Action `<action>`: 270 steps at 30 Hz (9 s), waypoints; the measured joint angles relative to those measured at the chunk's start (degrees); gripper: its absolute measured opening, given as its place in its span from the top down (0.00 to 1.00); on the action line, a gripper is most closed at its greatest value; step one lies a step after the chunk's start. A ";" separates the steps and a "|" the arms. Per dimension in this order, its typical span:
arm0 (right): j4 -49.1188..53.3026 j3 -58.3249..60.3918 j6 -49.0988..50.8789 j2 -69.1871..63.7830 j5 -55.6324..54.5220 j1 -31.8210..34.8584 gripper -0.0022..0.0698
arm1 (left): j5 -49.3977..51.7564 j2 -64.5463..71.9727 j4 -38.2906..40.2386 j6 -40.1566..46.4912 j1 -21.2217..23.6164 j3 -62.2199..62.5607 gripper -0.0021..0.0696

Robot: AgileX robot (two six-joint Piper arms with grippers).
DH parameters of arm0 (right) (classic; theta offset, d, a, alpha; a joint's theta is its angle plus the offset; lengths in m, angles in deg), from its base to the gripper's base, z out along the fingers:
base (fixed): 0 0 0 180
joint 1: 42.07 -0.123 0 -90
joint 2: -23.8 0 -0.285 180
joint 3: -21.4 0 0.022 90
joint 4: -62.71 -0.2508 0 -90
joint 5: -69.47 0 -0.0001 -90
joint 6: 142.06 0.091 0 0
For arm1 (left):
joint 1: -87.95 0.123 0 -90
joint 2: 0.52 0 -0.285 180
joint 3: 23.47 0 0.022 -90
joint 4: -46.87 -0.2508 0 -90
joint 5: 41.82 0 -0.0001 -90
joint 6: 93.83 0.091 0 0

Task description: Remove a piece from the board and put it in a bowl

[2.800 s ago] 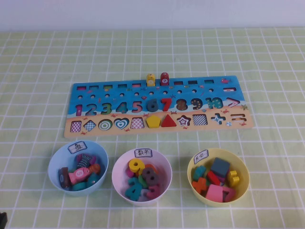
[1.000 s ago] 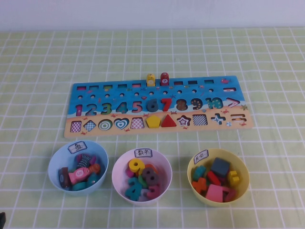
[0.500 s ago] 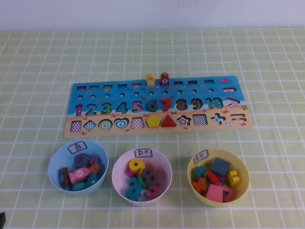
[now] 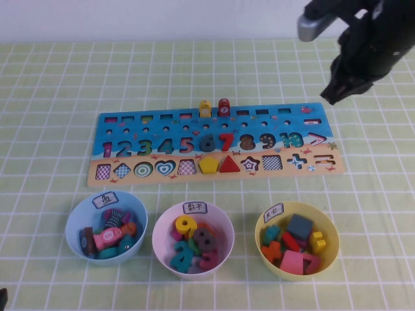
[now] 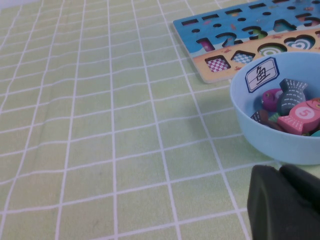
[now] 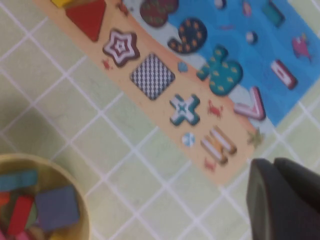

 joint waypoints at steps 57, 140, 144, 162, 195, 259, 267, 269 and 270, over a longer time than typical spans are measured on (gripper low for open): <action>-3.63 -15.19 5.51 -30.50 -9.47 -13.06 0.46 | 0.00 0.00 -2.44 -0.10 0.00 0.00 0.98; 1.11 -19.91 9.70 -32.54 -2.44 -12.51 0.30 | 0.00 0.00 -2.44 -0.10 0.00 0.00 0.98; 0.09 -20.18 9.70 -32.87 -2.80 -12.02 0.37 | 0.00 0.00 -2.44 -0.10 0.00 0.00 0.98; 0.52 -26.71 9.83 -33.77 0.27 -11.79 0.56 | 0.00 0.00 -2.44 -0.10 0.00 0.00 0.98; -1.94 20.90 15.96 2.50 0.45 -11.79 0.56 | 0.00 0.00 -2.44 -0.10 0.00 0.00 0.98; -16.98 79.65 0.75 59.39 -63.61 -11.46 0.99 | 0.00 0.00 -2.44 -0.10 0.00 0.00 0.98; -17.70 94.55 -3.39 72.71 -79.14 -10.36 0.99 | 0.00 0.00 -2.44 -0.10 0.00 0.00 0.98; -17.67 97.31 -3.52 76.75 -79.41 -8.51 0.99 | 0.00 0.00 -2.44 -0.10 0.00 0.00 0.98; -17.67 98.54 -3.65 78.35 -79.41 -7.10 0.99 | 0.00 0.00 -2.44 -0.10 0.00 0.00 0.98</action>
